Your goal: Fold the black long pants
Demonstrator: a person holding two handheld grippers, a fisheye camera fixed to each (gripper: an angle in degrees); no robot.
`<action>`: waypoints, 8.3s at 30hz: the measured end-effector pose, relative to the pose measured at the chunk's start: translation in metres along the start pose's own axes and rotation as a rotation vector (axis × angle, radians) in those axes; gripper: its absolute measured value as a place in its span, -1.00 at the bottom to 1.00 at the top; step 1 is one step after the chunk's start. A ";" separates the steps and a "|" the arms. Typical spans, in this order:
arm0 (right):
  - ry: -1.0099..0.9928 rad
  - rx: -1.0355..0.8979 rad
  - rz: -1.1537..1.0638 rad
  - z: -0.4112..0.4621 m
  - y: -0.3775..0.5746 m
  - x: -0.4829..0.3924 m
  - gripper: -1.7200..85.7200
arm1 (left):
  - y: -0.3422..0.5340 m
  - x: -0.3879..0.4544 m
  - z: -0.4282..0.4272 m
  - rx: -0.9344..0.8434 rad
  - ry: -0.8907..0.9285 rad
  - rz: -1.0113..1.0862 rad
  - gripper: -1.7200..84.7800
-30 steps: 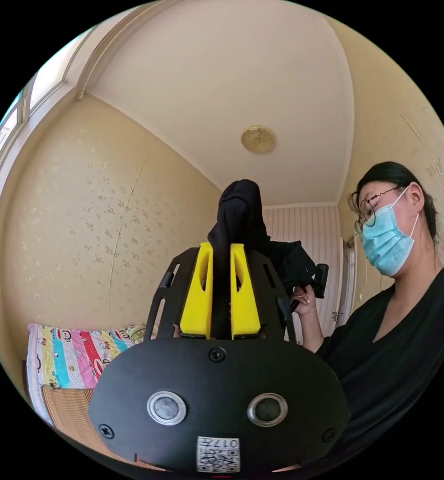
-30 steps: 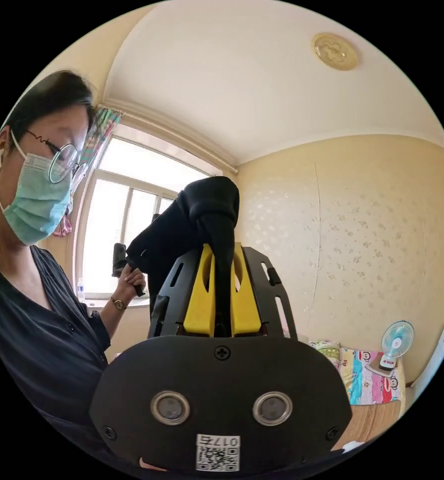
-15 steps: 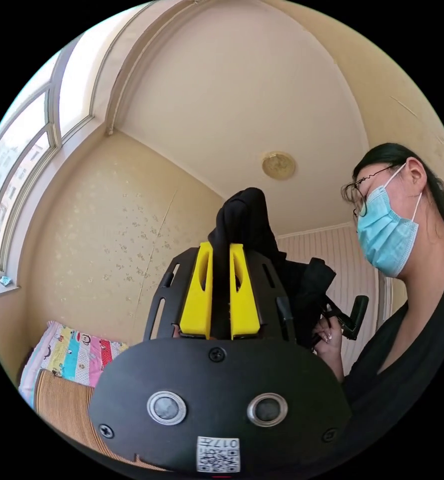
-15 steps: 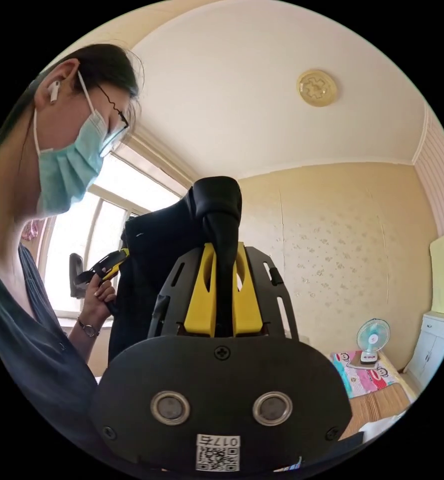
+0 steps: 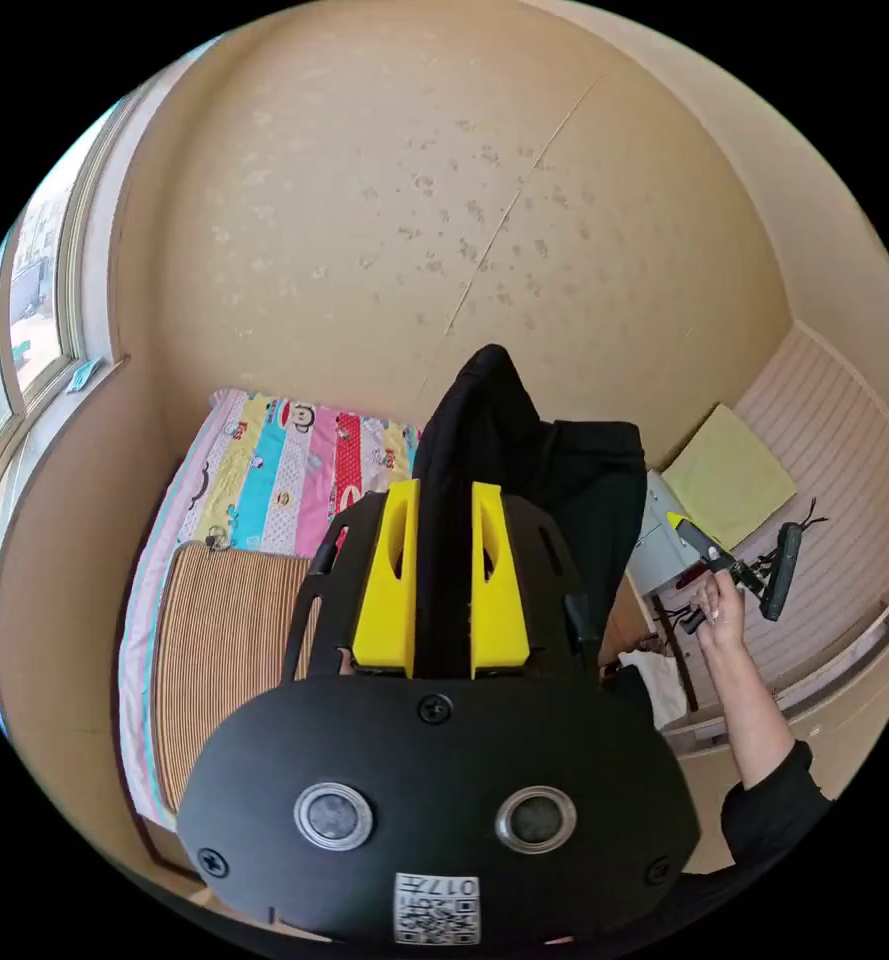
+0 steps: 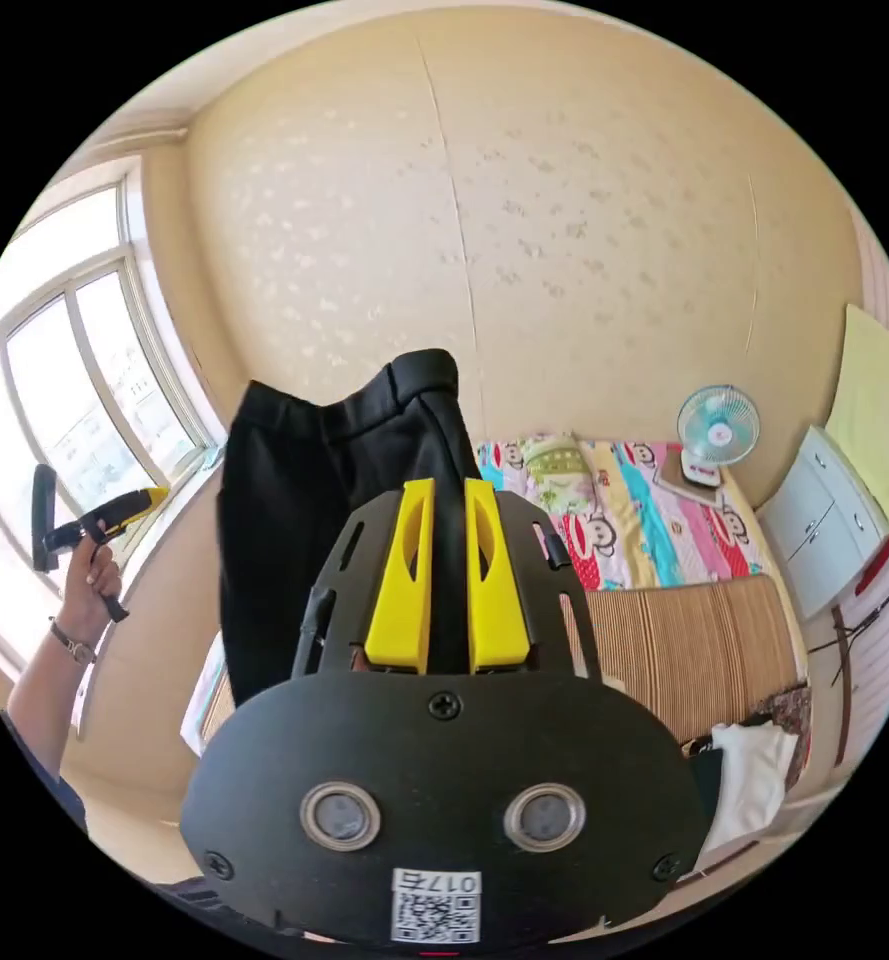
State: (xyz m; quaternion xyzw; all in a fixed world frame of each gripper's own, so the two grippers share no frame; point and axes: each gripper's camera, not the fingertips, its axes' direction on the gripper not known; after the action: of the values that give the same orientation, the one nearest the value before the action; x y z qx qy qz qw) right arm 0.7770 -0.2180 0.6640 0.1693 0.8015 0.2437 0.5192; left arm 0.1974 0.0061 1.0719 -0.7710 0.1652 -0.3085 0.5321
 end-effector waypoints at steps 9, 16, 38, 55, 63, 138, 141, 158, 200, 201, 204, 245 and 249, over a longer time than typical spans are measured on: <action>0.024 -0.700 -0.012 0.208 0.283 0.116 -0.82 | 0.224 -0.192 0.213 -0.777 -0.284 -0.055 -0.75; 0.015 -0.976 0.098 0.238 0.414 0.177 -0.76 | 0.300 -0.263 0.252 -0.897 -0.095 -0.264 -0.71; -0.300 -0.935 0.219 0.079 0.441 0.415 -0.95 | 0.260 -0.311 0.202 -0.905 0.227 -0.333 -0.86; -0.408 -0.872 0.527 -0.007 0.466 0.539 -0.89 | 0.222 -0.211 0.335 -0.993 0.093 -0.144 -0.95; -0.435 -0.761 0.574 -0.040 0.465 0.582 -0.82 | 0.258 -0.337 0.229 -0.893 -0.126 -0.504 -0.97; -0.637 -0.958 0.297 -0.047 0.467 0.449 -0.80 | 0.249 -0.398 0.192 -0.512 -0.240 -0.465 -0.73; -0.653 -0.996 0.195 0.011 0.452 0.377 -0.77 | 0.240 -0.425 0.218 -0.591 -0.257 -0.458 -0.73; -0.648 -1.164 0.040 0.045 0.516 0.308 -0.87 | 0.393 -0.367 0.242 -0.850 -0.170 -0.249 -0.85; -0.594 -0.579 -0.149 -0.114 0.420 0.443 -0.81 | 0.323 -0.125 0.315 -0.850 0.219 0.039 -0.94; -0.576 -0.548 -0.180 -0.114 0.408 0.448 -0.80 | 0.320 -0.137 0.307 -0.823 0.244 0.006 -0.95; -0.575 -0.421 -0.112 -0.095 0.369 0.485 -0.78 | 0.318 -0.162 0.291 -0.786 0.257 -0.064 -0.95; 0.026 -0.132 -0.441 0.424 0.155 0.225 -0.91 | 0.405 -0.426 0.116 -0.123 0.693 -0.934 -0.95; -0.081 -0.287 -0.363 0.489 0.181 0.184 -0.90 | 0.400 -0.462 0.095 -0.183 0.485 -0.916 -0.93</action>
State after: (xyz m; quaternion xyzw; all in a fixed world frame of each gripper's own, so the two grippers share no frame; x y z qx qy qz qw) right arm 1.1528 0.1329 0.4611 -0.0436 0.7543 0.2509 0.6051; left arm -0.0601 0.1917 0.5415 -0.7138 -0.0443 -0.6635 0.2196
